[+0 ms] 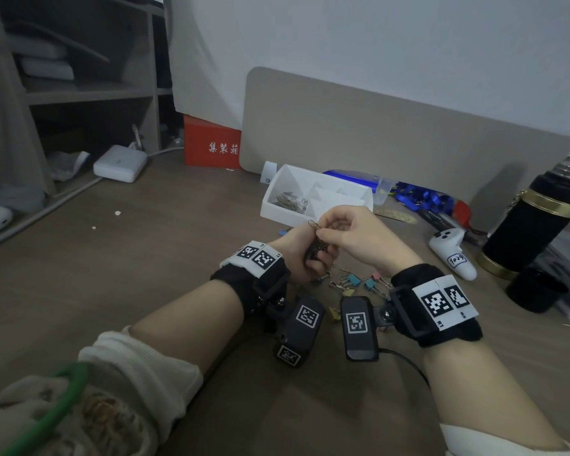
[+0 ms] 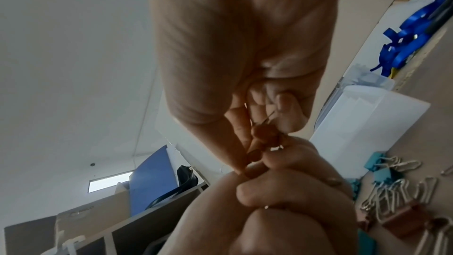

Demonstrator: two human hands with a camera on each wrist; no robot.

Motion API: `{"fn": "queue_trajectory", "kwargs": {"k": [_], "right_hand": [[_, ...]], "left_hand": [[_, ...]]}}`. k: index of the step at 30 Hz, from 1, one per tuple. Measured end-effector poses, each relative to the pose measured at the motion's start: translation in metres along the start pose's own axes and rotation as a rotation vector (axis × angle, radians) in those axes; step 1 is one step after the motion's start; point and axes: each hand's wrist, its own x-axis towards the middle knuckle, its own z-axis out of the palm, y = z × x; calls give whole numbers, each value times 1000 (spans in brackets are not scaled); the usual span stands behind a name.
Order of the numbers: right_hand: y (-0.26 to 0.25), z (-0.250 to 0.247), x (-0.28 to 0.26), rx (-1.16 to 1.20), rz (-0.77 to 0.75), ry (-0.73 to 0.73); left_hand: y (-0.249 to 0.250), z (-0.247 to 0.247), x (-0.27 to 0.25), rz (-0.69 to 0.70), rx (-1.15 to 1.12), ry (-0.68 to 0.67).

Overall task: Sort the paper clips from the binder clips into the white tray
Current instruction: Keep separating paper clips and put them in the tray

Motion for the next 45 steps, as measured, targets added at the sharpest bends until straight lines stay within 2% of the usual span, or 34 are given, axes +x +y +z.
{"fn": "queue_trajectory", "kwargs": {"k": [7,18,27,34,41,45], "right_hand": [[1,1,0,-99,-39,-92],[4,3,2,-185,-73,-56],[-1,4,0,2,-70,-23],[-1,6,4,110,-180,119],[5,17,7,117,-224,17],[5,9,6,82,-230,77]], "left_hand": [[-1,-3,1,27,-39,-20],[0,-7,3,34,-80,4],[1,-8,3,57,-146,-2],[1,-6,1,24,-122,-20],[-1,-1,0,53,-75,17],[0,-4,1,41,-98,4]]}}
